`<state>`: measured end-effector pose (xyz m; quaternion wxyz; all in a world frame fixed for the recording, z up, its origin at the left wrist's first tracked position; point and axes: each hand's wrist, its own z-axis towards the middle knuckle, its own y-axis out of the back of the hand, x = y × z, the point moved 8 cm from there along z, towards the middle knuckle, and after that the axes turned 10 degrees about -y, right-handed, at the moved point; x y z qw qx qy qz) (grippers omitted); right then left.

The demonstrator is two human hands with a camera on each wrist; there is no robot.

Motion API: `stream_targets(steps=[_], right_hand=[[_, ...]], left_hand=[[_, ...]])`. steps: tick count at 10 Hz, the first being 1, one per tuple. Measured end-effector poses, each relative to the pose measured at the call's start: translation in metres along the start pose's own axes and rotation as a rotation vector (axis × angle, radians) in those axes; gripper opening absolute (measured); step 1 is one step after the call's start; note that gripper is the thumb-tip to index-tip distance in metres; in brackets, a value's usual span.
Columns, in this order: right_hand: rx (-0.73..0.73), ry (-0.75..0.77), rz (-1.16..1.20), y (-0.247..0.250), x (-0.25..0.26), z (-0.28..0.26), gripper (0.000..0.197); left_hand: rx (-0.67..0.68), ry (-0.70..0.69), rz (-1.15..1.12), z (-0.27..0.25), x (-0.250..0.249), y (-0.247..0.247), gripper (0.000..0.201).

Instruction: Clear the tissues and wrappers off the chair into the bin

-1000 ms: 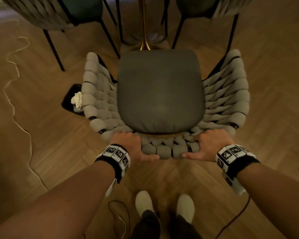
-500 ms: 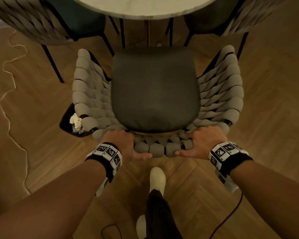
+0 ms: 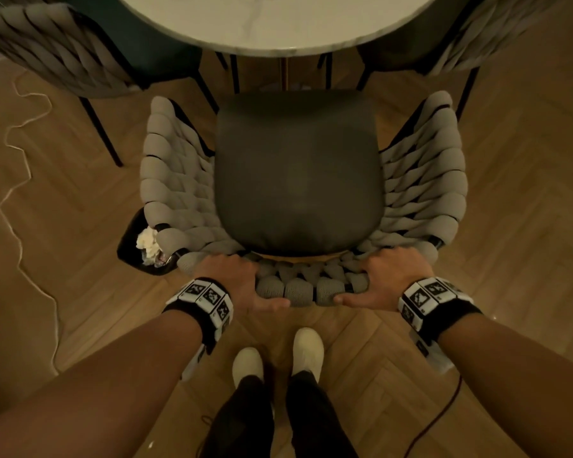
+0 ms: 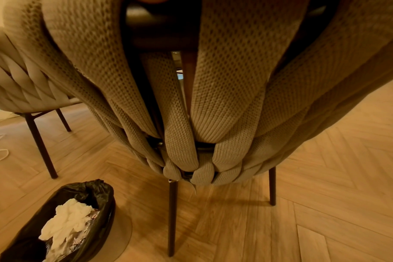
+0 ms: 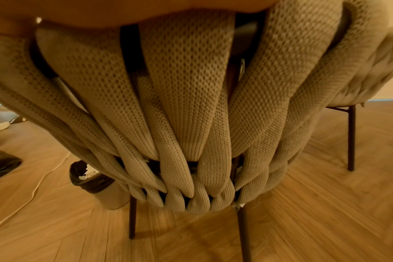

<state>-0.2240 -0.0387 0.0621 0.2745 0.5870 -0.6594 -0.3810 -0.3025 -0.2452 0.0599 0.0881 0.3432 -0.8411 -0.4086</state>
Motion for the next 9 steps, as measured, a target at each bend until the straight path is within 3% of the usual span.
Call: stream_targets(steps=[1, 3, 5, 7, 8, 9], right_hand=[[0.013, 0.008, 0.003, -0.005, 0.003, -0.004, 0.102], [0.073, 0.014, -0.047, -0.003, 0.007, -0.009, 0.095], [0.042, 0.023, -0.023, 0.005, 0.013, 0.004, 0.090], [0.124, -0.067, 0.106, -0.007, 0.011, -0.009, 0.100], [0.124, -0.135, 0.228, 0.006, 0.008, -0.022, 0.078], [0.030, -0.112, 0.269, 0.024, 0.018, -0.070, 0.059]], left_hand=[[-0.009, 0.009, 0.011, -0.004, -0.003, -0.001, 0.098], [-0.028, -0.018, -0.002, -0.006, -0.004, -0.011, 0.106], [-0.065, -0.016, 0.026, 0.003, 0.014, -0.006, 0.103], [-0.045, 0.011, -0.165, -0.023, 0.004, -0.001, 0.083], [-0.138, -0.013, -0.292, -0.050, 0.004, 0.012, 0.044], [-0.146, 0.034, -0.320, -0.092, 0.008, 0.005, 0.041]])
